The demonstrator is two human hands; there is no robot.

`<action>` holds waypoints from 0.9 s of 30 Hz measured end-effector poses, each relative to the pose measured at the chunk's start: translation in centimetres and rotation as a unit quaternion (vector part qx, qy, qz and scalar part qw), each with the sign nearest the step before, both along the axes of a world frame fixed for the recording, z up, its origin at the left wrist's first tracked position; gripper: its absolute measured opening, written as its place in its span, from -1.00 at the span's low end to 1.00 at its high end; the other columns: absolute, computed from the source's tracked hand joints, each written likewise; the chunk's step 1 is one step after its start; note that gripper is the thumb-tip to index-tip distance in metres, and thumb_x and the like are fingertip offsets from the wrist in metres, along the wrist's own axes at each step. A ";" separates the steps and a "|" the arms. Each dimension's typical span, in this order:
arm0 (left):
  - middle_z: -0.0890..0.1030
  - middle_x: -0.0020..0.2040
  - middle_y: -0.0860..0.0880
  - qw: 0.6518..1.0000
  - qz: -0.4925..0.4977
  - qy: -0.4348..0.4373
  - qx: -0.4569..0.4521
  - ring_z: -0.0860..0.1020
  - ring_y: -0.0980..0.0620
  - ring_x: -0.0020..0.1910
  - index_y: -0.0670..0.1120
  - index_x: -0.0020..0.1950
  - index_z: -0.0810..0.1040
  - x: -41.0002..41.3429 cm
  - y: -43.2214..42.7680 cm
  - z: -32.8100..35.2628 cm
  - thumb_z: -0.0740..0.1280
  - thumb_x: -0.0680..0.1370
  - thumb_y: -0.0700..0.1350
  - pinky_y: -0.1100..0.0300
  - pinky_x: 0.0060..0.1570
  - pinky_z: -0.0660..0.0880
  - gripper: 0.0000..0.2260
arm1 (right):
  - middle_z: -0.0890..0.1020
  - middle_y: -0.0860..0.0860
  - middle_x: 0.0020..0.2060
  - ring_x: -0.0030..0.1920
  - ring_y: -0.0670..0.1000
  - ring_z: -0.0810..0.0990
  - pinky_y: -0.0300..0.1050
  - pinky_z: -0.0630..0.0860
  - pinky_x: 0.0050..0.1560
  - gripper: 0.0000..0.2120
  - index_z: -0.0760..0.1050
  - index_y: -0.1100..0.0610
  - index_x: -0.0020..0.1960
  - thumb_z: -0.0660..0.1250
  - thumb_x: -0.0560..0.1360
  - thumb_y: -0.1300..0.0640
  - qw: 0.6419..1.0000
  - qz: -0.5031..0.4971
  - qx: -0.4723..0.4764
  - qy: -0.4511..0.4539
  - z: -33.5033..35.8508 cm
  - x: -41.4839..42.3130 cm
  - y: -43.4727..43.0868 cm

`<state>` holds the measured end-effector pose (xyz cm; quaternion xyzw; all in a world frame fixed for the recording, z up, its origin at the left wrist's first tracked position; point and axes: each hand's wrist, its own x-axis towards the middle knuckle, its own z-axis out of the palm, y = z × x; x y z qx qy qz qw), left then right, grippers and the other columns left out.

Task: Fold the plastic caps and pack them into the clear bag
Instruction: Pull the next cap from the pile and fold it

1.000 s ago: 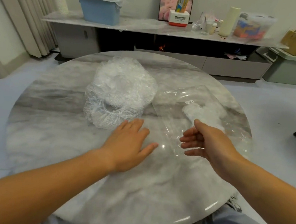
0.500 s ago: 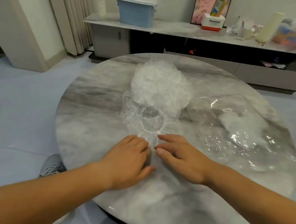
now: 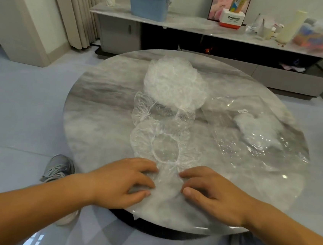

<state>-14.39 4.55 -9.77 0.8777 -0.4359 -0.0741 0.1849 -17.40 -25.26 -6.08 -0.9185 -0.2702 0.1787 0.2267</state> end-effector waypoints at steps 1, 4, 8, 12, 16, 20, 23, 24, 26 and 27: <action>0.40 0.49 0.06 1.000 -0.007 -0.004 0.000 0.30 0.14 0.49 0.07 0.31 0.61 -0.2 0.0 -0.1 0.20 0.63 0.14 0.29 0.44 0.24 -0.65 | 0.49 -0.14 0.41 0.44 -0.30 0.26 -0.28 0.21 0.44 -0.49 0.65 -0.06 0.17 0.05 0.61 -0.32 1.000 0.004 -0.005 0.002 0.0 -0.2 -0.1; 0.41 0.49 0.04 1.000 -0.017 -0.007 -0.003 0.34 0.10 0.47 0.00 0.34 0.60 -0.7 -0.4 -0.4 0.22 0.63 0.12 0.17 0.41 0.35 -0.63 | 0.40 -0.18 0.49 0.47 -0.23 0.24 -0.13 0.21 0.48 -0.40 0.62 -0.14 0.21 -0.06 0.56 -0.40 0.999 0.018 -0.038 -0.006 0.0 -0.5 0.1; 0.42 0.48 0.02 0.999 -0.023 -0.021 -0.004 0.37 0.05 0.45 -0.02 0.38 0.56 -0.9 -0.3 -0.4 0.24 0.62 0.09 0.11 0.40 0.37 -0.62 | 0.36 -0.20 0.48 0.43 -0.14 0.27 -0.09 0.22 0.40 -0.24 0.52 -0.21 0.34 -0.32 0.54 -0.45 0.993 0.044 -0.095 -0.062 -0.7 -0.4 0.7; 0.48 0.43 0.03 0.999 0.001 -0.035 -0.008 0.43 0.07 0.40 -0.04 0.45 0.49 -0.7 0.1 -0.1 0.25 0.60 0.08 0.19 0.46 0.29 -0.56 | 0.46 -0.20 0.40 0.37 -0.11 0.38 -0.07 0.31 0.32 -0.28 0.52 -0.10 0.35 -0.28 0.61 -0.36 0.993 0.035 -0.073 -0.088 -1.1 0.0 0.9; 0.59 0.30 0.10 0.991 0.078 0.017 -0.104 0.51 0.18 0.28 -0.05 0.38 0.56 -0.6 -0.2 0.5 0.28 0.56 0.07 0.33 0.34 0.37 -0.58 | 0.64 -0.21 0.21 0.24 -0.16 0.53 -0.09 0.39 0.31 -0.47 0.63 -0.03 0.26 -0.02 0.65 -0.24 0.992 -0.026 0.056 -0.110 -0.8 0.4 0.6; 0.65 0.10 0.18 0.938 0.198 0.167 -0.233 0.61 0.20 0.11 0.01 0.22 0.64 -0.5 -1.4 0.9 0.46 0.53 -0.06 0.26 0.20 0.51 -0.73 | 0.69 -0.23 0.00 0.12 -0.19 0.60 -0.33 0.42 0.18 -0.52 0.70 0.00 0.06 0.14 0.56 -0.28 0.975 -0.118 0.180 -0.050 0.3 0.6 1.0; 0.70 0.01 0.10 0.894 0.265 0.236 -0.274 0.66 0.17 -0.06 0.02 0.11 0.65 -0.1 -2.2 1.1 0.55 0.45 -0.15 0.17 0.11 0.59 -0.74 | 0.71 -0.21 -0.04 0.07 -0.20 0.64 -0.38 0.45 0.13 -0.71 0.70 -0.01 0.02 0.34 0.57 -0.19 0.954 -0.179 0.239 0.010 0.8 0.9 1.6; 0.71 -0.02 0.06 0.882 0.280 0.251 -0.283 0.65 0.15 -0.11 0.02 0.08 0.65 0.2 -2.4 1.0 0.57 0.43 -0.16 0.14 0.09 0.61 -0.73 | 0.72 -0.18 -0.06 0.04 -0.20 0.65 -0.39 0.47 0.11 -0.80 0.70 0.01 0.02 0.39 0.57 -0.09 0.948 -0.193 0.253 0.018 0.8 1.1 1.9; 0.70 -0.06 -0.01 0.872 0.302 0.257 -0.288 0.64 0.08 -0.15 0.02 0.04 0.65 0.8 -2.5 0.8 0.60 0.40 -0.14 0.12 0.05 0.62 -0.73 | 0.72 -0.11 -0.10 -0.05 -0.16 0.67 -0.34 0.53 0.04 -0.88 0.68 0.01 0.04 0.45 0.54 0.01 0.938 -0.222 0.264 0.024 0.5 1.6 2.3; 0.69 -0.07 -0.02 0.874 0.309 0.248 -0.280 0.63 0.06 -0.13 0.03 0.03 0.65 1.1 -2.6 0.7 0.61 0.39 -0.13 0.13 0.03 0.62 -0.73 | 0.72 -0.08 -0.13 -0.09 -0.14 0.66 -0.31 0.55 0.00 -0.86 0.67 0.00 0.04 0.48 0.51 0.01 0.936 -0.236 0.259 0.023 0.2 1.9 2.4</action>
